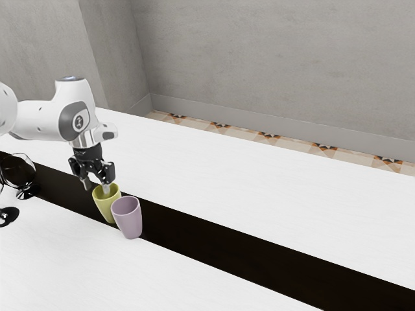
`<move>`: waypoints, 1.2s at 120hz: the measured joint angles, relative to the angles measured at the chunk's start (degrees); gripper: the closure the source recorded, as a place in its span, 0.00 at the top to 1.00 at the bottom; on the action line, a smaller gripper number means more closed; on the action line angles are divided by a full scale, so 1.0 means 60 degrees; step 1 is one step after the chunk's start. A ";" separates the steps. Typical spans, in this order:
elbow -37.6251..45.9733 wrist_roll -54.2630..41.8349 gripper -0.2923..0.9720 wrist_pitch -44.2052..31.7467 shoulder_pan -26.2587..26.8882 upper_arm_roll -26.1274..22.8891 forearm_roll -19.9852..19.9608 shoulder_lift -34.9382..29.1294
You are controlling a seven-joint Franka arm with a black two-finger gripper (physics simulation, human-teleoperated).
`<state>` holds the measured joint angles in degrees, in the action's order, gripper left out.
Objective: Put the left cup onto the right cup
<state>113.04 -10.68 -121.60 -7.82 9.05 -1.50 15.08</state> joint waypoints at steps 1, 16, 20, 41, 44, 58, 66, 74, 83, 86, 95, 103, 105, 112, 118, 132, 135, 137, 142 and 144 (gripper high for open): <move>-0.0015 -0.0015 0.57 -0.0007 -0.0005 0.0000 -0.0007 0.0021; -0.0208 -0.0230 0.57 -0.0095 -0.0095 0.0001 -0.0096 0.0305; -0.0233 -0.0284 0.57 -0.0115 -0.0107 0.0001 -0.0122 0.0375; -0.0248 -0.0540 0.52 -0.0178 -0.0187 0.0012 -0.0318 0.0549; -0.0252 -0.0571 0.49 -0.0182 -0.0189 0.0014 -0.0335 0.0554; -0.0291 -0.0705 0.38 -0.0194 -0.0190 0.0025 -0.0377 0.0557; -0.0325 -0.0778 0.32 -0.0194 -0.0190 0.0029 -0.0386 0.0557; -0.0350 -0.0849 0.27 -0.0195 -0.0190 0.0030 -0.0390 0.0558; -0.0361 -0.0922 0.23 -0.0198 -0.0190 0.0030 -0.0392 0.0557; -0.0363 -0.0943 0.22 -0.0200 -0.0190 0.0030 -0.0391 0.0557; -0.0364 -0.1002 0.19 -0.0205 -0.0190 0.0030 -0.0389 0.0547; -0.0365 -0.1050 0.18 -0.0208 -0.0190 0.0030 -0.0390 0.0521; -0.0365 -0.1061 0.18 -0.0207 -0.0190 0.0030 -0.0390 0.0511; -0.0365 -0.1096 0.17 -0.0201 -0.0190 0.0030 -0.0387 0.0460; -0.0364 -0.1121 0.16 -0.0184 -0.0189 0.0030 -0.0381 0.0370; -0.0333 -0.1167 0.15 -0.0128 -0.0119 0.0030 -0.0352 0.0010; -0.0323 -0.1175 0.15 -0.0108 -0.0094 0.0030 -0.0341 -0.0105; -0.0318 -0.1180 0.15 -0.0090 -0.0082 0.0030 -0.0333 -0.0182; -0.0306 -0.1191 0.15 -0.0040 -0.0059 0.0029 -0.0310 -0.0385; -0.0294 -0.1195 0.15 -0.0015 -0.0052 0.0029 -0.0300 -0.0485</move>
<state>111.28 -17.86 -121.69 -8.13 9.22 -3.30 12.18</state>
